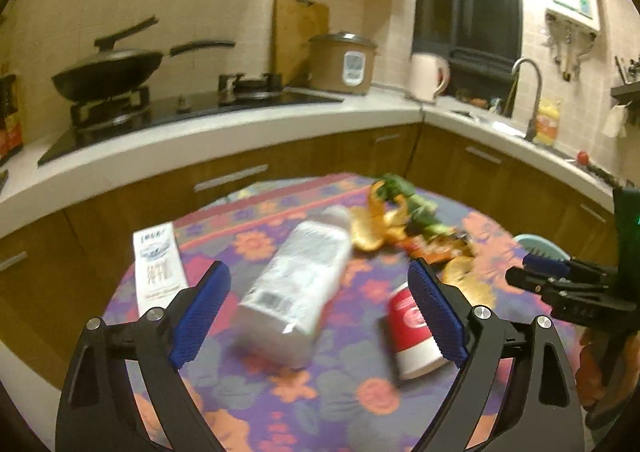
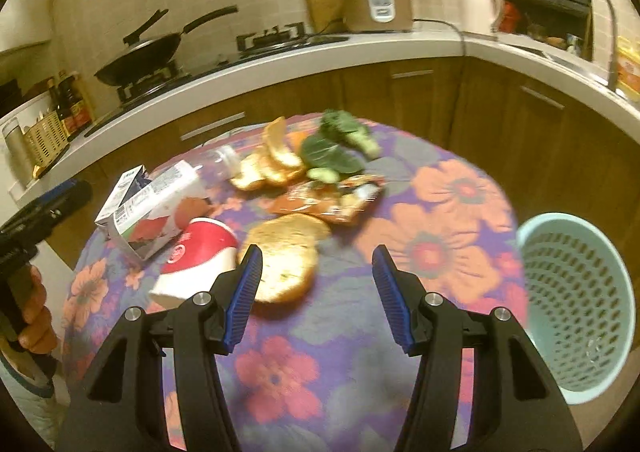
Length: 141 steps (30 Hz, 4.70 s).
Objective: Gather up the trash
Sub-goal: 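Grasp the plastic bottle with the left tool while the right tool grasps the bread crust, then carry bottle and bread crust over the blue basket and release both, then grasp the white milk carton with the left tool while the right tool grasps the red paper cup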
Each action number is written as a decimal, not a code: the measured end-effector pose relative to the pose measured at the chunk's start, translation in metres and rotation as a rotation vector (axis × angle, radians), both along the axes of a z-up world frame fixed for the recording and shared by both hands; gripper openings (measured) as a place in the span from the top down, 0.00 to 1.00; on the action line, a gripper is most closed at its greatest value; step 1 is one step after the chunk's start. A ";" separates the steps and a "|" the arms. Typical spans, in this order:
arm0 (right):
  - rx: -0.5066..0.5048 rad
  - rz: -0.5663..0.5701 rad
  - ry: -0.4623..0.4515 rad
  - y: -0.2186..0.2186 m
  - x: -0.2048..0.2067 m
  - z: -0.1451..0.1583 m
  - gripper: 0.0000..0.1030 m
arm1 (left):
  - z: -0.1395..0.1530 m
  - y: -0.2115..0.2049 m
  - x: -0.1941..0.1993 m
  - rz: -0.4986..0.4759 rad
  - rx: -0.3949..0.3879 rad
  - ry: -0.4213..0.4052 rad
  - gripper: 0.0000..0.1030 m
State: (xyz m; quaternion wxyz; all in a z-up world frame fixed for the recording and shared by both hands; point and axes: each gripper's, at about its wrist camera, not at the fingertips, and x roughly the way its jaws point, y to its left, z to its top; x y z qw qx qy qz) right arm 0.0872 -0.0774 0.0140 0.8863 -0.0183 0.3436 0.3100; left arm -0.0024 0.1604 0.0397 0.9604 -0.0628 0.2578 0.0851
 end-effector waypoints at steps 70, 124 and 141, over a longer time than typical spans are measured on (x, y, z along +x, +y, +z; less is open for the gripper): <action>0.127 -0.397 0.044 -0.177 0.030 -0.009 0.96 | 0.017 -0.158 0.061 -0.288 -0.072 -0.060 0.43; 0.183 -0.575 0.280 -0.294 0.062 -0.060 0.74 | -0.038 -0.306 0.155 -0.519 -0.127 0.172 0.37; 0.163 -0.355 0.126 -0.185 0.021 0.000 0.54 | 0.026 -0.204 0.071 -0.342 -0.112 -0.053 0.22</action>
